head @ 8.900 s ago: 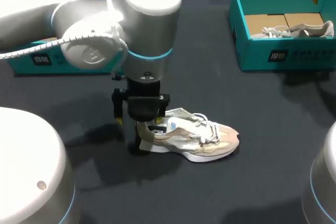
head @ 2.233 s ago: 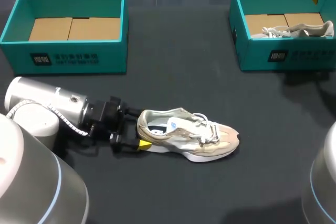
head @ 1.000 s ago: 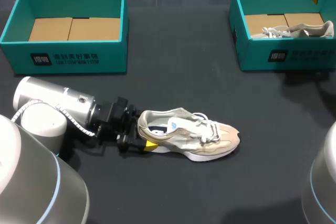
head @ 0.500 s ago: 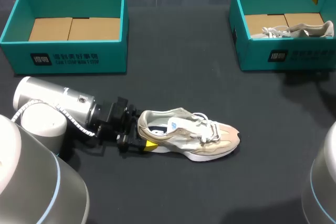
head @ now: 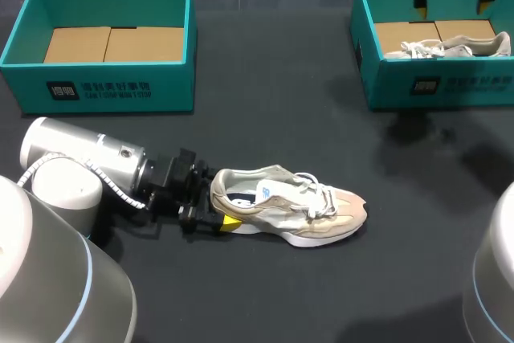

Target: Take the shoe out of the shoebox, open the shoe tongue, remove and reinsert the insole, then place the shoe into the shoebox

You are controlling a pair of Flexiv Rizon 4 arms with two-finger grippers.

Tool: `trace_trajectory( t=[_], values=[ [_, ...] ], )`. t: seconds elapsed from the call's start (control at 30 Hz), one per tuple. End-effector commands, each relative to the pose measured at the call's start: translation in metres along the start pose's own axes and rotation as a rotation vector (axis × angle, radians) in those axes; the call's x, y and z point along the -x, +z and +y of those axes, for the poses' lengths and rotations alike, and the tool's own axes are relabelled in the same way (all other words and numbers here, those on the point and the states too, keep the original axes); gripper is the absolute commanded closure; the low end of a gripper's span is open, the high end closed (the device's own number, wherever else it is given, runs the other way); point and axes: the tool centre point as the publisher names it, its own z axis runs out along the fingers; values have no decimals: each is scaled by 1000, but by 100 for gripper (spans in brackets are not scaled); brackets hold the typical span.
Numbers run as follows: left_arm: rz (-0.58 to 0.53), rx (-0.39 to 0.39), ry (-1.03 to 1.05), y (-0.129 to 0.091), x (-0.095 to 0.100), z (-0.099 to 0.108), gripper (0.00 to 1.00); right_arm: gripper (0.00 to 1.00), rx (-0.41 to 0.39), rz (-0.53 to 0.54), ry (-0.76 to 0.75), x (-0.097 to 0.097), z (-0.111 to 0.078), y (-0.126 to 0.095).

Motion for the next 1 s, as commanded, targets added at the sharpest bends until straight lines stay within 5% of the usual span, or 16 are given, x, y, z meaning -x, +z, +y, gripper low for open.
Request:
trace_trajectory(
  t=[0.03, 0.27, 0.6, 1.0],
  values=[
    [-2, 2, 0, 2, 1, 1, 100, 0, 24, -40, 11, -39, -35, -16],
    [-2, 2, 0, 2, 1, 1, 100, 0, 6, -51, 29, -105, -80, -28],
    [-2, 2, 0, 2, 1, 1, 100, 0, 12, -61, 50, -159, -144, -48],
    [-2, 2, 0, 2, 1, 1, 100, 0, -2, -105, 43, -216, -187, -49]
  ],
)
